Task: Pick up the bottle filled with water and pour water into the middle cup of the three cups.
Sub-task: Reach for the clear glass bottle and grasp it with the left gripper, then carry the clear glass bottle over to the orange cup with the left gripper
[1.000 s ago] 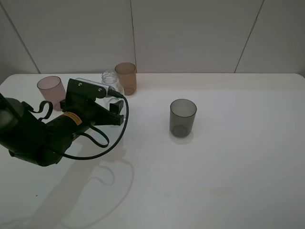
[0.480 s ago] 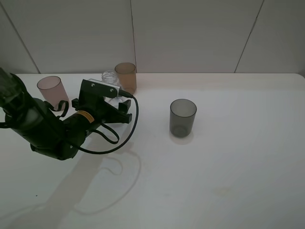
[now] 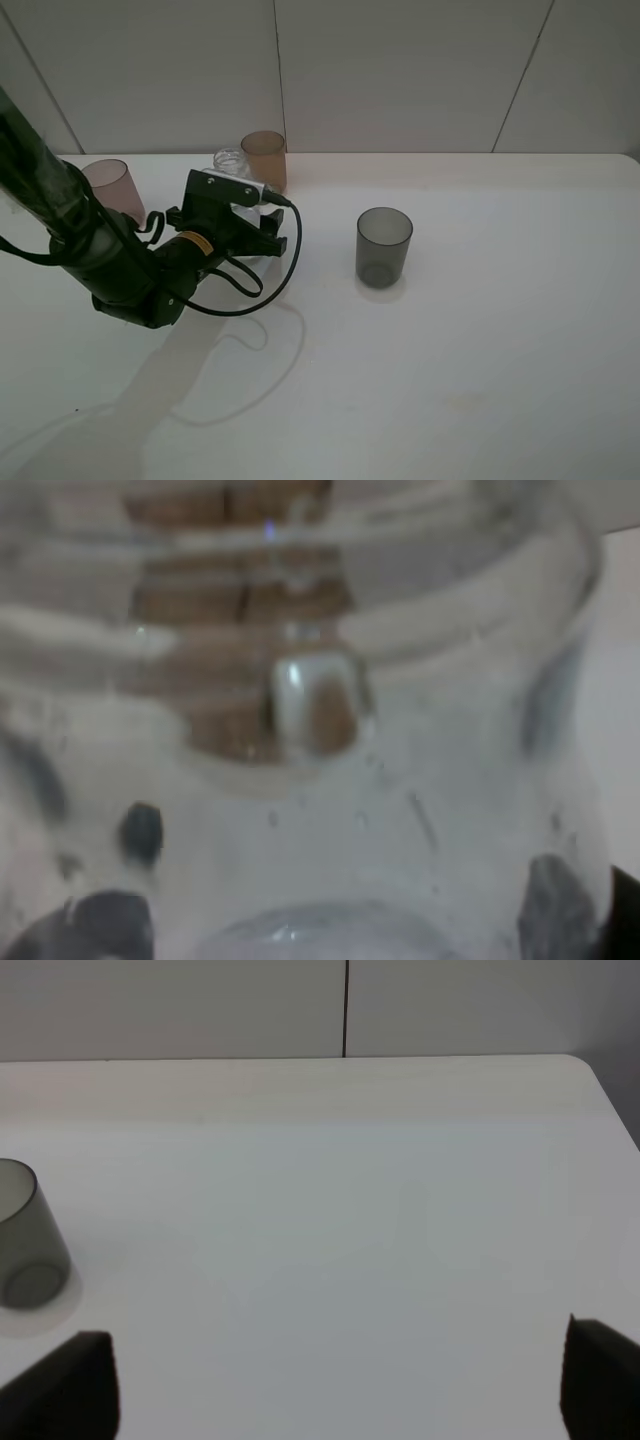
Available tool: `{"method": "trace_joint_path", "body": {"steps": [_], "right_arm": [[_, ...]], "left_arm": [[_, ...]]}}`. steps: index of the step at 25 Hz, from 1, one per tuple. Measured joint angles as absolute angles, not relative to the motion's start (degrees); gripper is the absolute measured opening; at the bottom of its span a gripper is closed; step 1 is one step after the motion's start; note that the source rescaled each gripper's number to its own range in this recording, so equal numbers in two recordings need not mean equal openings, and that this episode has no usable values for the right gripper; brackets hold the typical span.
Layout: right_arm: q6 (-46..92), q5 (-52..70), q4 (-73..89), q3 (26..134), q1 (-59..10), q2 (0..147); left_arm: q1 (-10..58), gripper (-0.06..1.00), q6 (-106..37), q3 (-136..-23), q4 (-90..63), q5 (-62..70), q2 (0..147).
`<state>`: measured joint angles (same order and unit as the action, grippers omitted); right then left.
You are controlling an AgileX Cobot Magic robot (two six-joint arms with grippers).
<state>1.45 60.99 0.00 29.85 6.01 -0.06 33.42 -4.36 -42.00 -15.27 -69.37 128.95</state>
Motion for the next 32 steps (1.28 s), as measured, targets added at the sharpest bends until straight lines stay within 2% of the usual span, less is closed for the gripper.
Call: {"method": "trace_joint_path", "body": {"steps": [2,3,4,5,6,24,32], "right_arm": [[1.5,61.0,0.0,29.8,6.0,-0.1],[1.5,61.0,0.0,29.8,6.0,-0.1],[1.5,61.0,0.0,29.8,6.0,-0.1],[1.5,61.0,0.0,29.8,6.0,-0.1],[1.5,61.0,0.0,29.8,6.0,-0.1],[1.5,61.0,0.0,29.8,6.0,-0.1],[1.5,61.0,0.0,29.8,6.0,-0.1]], "left_arm": [[33.3,0.91,-4.4,-42.1,-15.3,-69.4,128.9],[33.2,0.75,-4.4,-42.2,-15.4,-69.4,128.9],[33.2,0.48,-4.4,-42.2,-15.7,-69.4,128.9],[33.2,0.08,-4.4,-42.2,-16.0,-69.4,128.9],[33.2,0.00,-4.3,-42.2,-16.0,-69.4,128.9],[33.1,0.02,-3.2,-42.2,-15.7,-68.4,128.4],[33.1,0.02,-11.1,-42.1,-14.3,-65.8,119.4]]}}
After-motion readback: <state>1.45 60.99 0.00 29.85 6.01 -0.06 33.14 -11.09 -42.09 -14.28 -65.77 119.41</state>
